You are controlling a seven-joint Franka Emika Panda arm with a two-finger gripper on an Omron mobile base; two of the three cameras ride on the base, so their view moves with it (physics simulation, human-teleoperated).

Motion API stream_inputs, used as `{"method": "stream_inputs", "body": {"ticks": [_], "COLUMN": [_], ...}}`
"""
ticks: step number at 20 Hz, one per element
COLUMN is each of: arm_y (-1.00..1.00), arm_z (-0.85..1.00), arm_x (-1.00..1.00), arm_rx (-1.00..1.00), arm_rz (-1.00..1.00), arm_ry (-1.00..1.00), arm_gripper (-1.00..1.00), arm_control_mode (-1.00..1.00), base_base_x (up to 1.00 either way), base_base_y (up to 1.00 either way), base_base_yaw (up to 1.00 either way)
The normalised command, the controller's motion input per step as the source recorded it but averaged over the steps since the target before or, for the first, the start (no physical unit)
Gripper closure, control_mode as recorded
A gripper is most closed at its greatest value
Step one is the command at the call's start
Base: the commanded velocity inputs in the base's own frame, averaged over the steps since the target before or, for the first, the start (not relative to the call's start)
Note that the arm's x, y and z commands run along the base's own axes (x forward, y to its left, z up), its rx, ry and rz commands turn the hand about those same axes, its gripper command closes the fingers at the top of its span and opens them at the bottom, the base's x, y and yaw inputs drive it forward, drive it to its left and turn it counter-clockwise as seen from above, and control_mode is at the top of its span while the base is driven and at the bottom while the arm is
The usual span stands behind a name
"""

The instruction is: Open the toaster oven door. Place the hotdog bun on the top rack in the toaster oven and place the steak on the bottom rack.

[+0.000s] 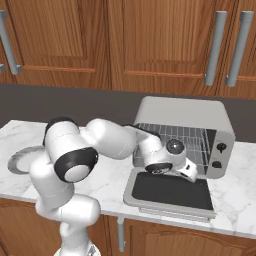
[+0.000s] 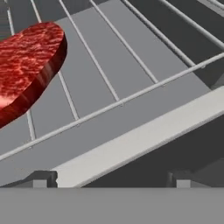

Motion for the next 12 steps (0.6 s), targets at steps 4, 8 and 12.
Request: {"method": "stream_inputs", "body": {"ticks": [4,8,12], "arm_y": [-0.03,-0.01,0.00], "arm_z": [0.37,0.54,0.63], "arm_x": [-0.40,-0.27,-0.17], "arm_rx": [0.00,0.00,0.00], "arm_rz": [0.04,0.13,0.18], "arm_ry": [-0.21,-0.17,-0.05], "arm_gripper": [-1.00,-1.00,-1.00], "arm_control_mode": [-1.00,-1.00,-1.00], "base_base_x": [0.00,0.00,0.00], "base_base_y": [0.00,0.00,0.00], "base_base_yaw": [0.00,0.00,0.00]}}
